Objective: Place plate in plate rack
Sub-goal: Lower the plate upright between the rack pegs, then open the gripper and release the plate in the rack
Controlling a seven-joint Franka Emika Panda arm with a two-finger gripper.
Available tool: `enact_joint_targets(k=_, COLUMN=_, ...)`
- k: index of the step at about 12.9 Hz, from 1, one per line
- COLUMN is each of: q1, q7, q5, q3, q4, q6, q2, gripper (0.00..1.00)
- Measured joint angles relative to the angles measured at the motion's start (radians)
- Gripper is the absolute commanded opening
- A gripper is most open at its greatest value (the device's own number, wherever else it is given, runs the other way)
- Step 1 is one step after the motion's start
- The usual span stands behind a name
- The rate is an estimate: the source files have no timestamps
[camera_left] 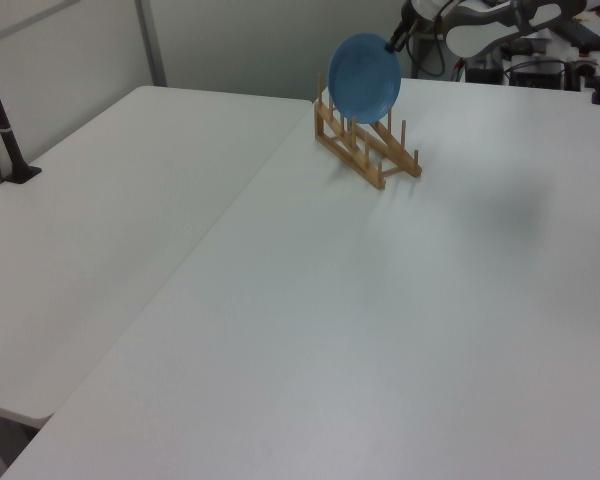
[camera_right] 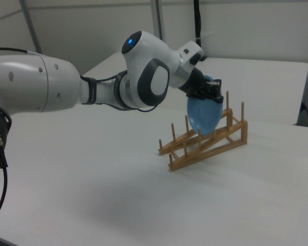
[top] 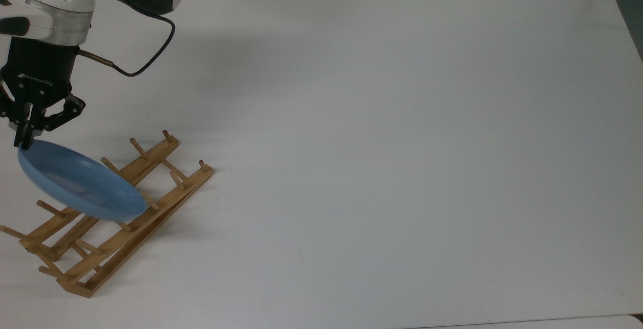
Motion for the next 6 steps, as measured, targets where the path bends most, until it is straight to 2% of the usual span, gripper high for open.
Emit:
enact_joint_targets(k=3, q1=0.000, q7=0.000, q5=-0.004, q3=0.000, q4=-0.004, q6=0.000, q2=0.000, gripper=0.71)
enact_joint_targets(k=4, q1=0.000, q7=0.000, q5=-0.004, q3=0.000, q4=-0.004, q6=0.000, q2=0.000, gripper=0.82)
enact_joint_targets(k=5, q1=0.000, q7=0.001, q5=-0.004, q3=0.000, q4=-0.002, q6=0.000, q2=0.000, gripper=0.85)
enact_joint_targets(k=6, q1=0.000, q7=0.013, q5=-0.004, q3=0.000, q4=-0.001, q6=0.000, q2=-0.001, gripper=0.94)
